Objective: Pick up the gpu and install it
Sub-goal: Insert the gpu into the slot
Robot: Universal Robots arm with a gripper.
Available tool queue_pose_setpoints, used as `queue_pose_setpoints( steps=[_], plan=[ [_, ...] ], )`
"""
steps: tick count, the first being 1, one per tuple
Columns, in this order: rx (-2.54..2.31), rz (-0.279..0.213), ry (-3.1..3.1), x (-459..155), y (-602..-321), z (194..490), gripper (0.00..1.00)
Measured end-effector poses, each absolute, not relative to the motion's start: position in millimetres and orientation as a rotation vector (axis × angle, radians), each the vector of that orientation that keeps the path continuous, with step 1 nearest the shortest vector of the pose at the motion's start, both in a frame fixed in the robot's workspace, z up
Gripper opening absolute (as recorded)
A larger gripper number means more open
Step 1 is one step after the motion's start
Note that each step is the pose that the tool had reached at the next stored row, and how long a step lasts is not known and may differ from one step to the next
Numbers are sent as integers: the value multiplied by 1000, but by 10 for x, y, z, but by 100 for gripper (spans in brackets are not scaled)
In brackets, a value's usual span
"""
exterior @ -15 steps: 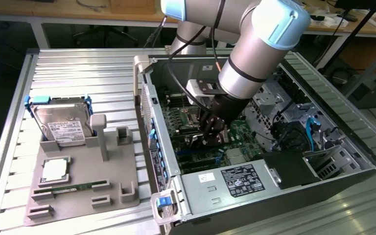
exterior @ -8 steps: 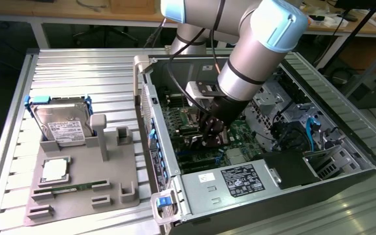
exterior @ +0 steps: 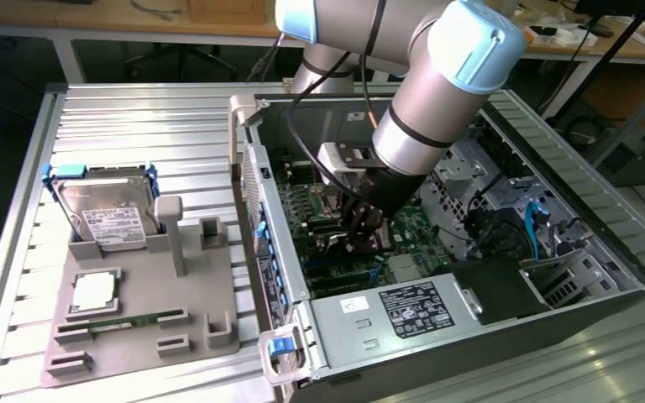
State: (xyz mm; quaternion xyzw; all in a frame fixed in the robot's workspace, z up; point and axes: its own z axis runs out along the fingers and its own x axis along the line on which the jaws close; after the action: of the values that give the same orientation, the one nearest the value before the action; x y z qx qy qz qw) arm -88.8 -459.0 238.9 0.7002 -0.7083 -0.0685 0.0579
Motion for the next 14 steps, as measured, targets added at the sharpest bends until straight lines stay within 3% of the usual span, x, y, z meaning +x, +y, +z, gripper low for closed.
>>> queue_pose_setpoints(
  steps=[14],
  plan=[
    [2118, -208, -2150, -908, -4588, 2328, 27]
  ],
)
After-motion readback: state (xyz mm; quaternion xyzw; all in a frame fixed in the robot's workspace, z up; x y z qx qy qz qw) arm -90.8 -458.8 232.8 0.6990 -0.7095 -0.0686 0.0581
